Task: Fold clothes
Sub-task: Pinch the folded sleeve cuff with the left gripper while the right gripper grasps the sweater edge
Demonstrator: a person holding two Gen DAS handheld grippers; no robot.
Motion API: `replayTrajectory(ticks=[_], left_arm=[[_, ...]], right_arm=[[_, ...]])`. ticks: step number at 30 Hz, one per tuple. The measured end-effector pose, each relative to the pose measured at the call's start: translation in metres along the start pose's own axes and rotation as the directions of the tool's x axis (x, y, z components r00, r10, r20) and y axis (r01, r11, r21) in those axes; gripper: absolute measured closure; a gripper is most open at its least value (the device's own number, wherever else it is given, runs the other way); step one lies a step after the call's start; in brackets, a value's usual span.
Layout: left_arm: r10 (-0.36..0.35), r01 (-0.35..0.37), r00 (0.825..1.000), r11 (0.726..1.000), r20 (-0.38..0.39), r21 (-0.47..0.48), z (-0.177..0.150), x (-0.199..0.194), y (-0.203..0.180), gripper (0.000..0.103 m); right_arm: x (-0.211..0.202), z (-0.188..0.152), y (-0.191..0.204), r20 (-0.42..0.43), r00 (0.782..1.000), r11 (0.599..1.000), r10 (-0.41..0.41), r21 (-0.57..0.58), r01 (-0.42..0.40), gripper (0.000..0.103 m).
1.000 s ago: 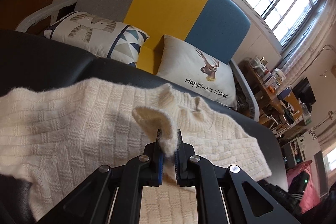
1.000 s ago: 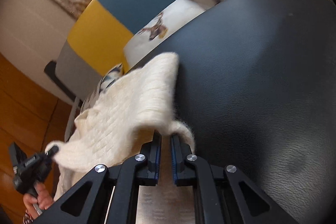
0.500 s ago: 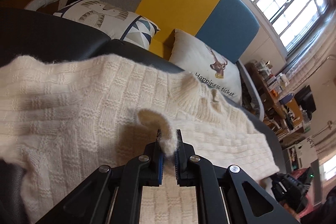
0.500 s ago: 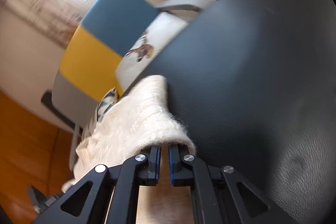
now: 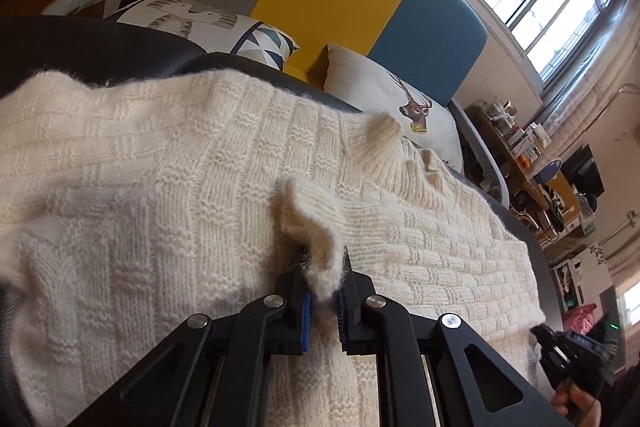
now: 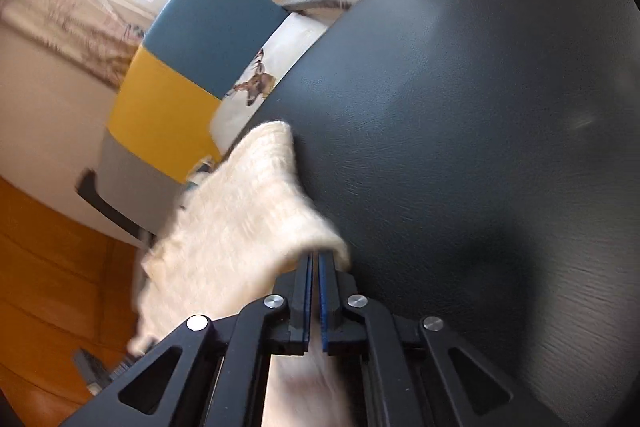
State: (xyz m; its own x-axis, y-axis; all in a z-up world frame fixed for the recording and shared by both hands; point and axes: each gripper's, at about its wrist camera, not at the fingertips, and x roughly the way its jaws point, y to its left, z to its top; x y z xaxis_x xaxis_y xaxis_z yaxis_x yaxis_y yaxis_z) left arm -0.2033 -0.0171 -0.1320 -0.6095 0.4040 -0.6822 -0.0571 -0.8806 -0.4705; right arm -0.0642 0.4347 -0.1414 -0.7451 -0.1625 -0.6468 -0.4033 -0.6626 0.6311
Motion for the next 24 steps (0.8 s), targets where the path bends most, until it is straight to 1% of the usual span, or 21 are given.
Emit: replayTrajectory(ticks=[2, 4, 5, 7, 9, 12, 14, 15, 16, 18, 19, 20, 21, 22, 23, 24], left_arm=[[-0.001, 0.001, 1.0, 1.0, 0.001, 0.003, 0.0, 0.001, -0.001, 0.091], [-0.002, 0.002, 1.0, 1.0, 0.003, 0.006, -0.001, 0.002, -0.001, 0.091], [-0.004, 0.004, 1.0, 1.0, 0.004, 0.003, -0.001, 0.002, -0.001, 0.091], [-0.012, 0.012, 1.0, 1.0, 0.005, -0.006, -0.001, 0.002, 0.0, 0.091], [-0.027, 0.027, 1.0, 0.999, 0.006, -0.022, -0.001, 0.001, 0.003, 0.091], [-0.041, 0.041, 0.999, 0.999, 0.008, -0.035, -0.002, 0.001, 0.006, 0.091], [-0.051, 0.051, 0.999, 0.998, 0.009, -0.045, -0.002, 0.001, 0.007, 0.091], [-0.056, 0.057, 0.998, 0.997, 0.01, -0.049, -0.003, 0.001, 0.008, 0.091], [-0.06, 0.06, 0.998, 0.997, 0.011, -0.054, -0.003, 0.002, 0.009, 0.091], [-0.068, 0.068, 0.998, 0.996, 0.012, -0.062, -0.003, 0.003, 0.011, 0.09], [-0.072, 0.073, 0.997, 0.995, 0.012, -0.064, -0.003, 0.003, 0.011, 0.09], [-0.074, 0.075, 0.997, 0.995, 0.011, -0.064, -0.003, 0.004, 0.01, 0.09], [-0.073, 0.074, 0.997, 0.995, 0.011, -0.063, -0.003, 0.004, 0.01, 0.09], [-0.072, 0.073, 0.997, 0.995, 0.011, -0.062, -0.003, 0.005, 0.009, 0.09], [-0.074, 0.075, 0.997, 0.995, 0.012, -0.064, -0.003, 0.005, 0.009, 0.09], [-0.076, 0.076, 0.997, 0.995, 0.012, -0.066, -0.003, 0.005, 0.009, 0.09]], right_arm=[[-0.023, -0.001, 0.009, 0.066, 0.997, 0.997, -0.037, -0.058, 0.041, 0.093], [-0.031, 0.004, 0.024, 0.11, 0.994, 0.994, -0.029, -0.099, 0.04, 0.093], [-0.028, 0.009, 0.035, 0.114, 0.993, 0.99, -0.008, -0.142, 0.024, 0.093], [-0.007, 0.016, 0.059, 0.091, 0.996, 0.972, 0.015, -0.233, 0.007, 0.093], [0.023, 0.023, 0.077, 0.033, 0.999, 0.95, 0.028, -0.312, -0.016, 0.093], [0.069, 0.031, 0.09, -0.032, 0.998, 0.915, -0.055, -0.401, 0.037, 0.093], [0.086, 0.036, 0.082, -0.027, 0.994, 0.916, -0.105, -0.391, 0.086, 0.094], [0.089, 0.041, 0.073, -0.022, 0.993, 0.929, -0.114, -0.358, 0.099, 0.098], [0.091, 0.045, 0.063, -0.01, 0.993, 0.94, -0.12, -0.322, 0.11, 0.101], [0.085, 0.051, 0.045, 0.029, 0.994, 0.963, -0.109, -0.246, 0.113, 0.103], [0.081, 0.052, 0.039, 0.04, 0.994, 0.97, -0.104, -0.218, 0.11, 0.103], [0.075, 0.051, 0.039, 0.043, 0.995, 0.971, -0.095, -0.216, 0.102, 0.103], [0.068, 0.05, 0.039, 0.046, 0.995, 0.972, -0.086, -0.215, 0.093, 0.1], [0.061, 0.048, 0.039, 0.051, 0.996, 0.972, -0.075, -0.219, 0.084, 0.099], [0.05, 0.043, 0.042, 0.063, 0.997, 0.968, -0.055, -0.243, 0.069, 0.095], [0.039, 0.036, 0.045, 0.064, 0.997, 0.962, -0.033, -0.268, 0.049, 0.094]])
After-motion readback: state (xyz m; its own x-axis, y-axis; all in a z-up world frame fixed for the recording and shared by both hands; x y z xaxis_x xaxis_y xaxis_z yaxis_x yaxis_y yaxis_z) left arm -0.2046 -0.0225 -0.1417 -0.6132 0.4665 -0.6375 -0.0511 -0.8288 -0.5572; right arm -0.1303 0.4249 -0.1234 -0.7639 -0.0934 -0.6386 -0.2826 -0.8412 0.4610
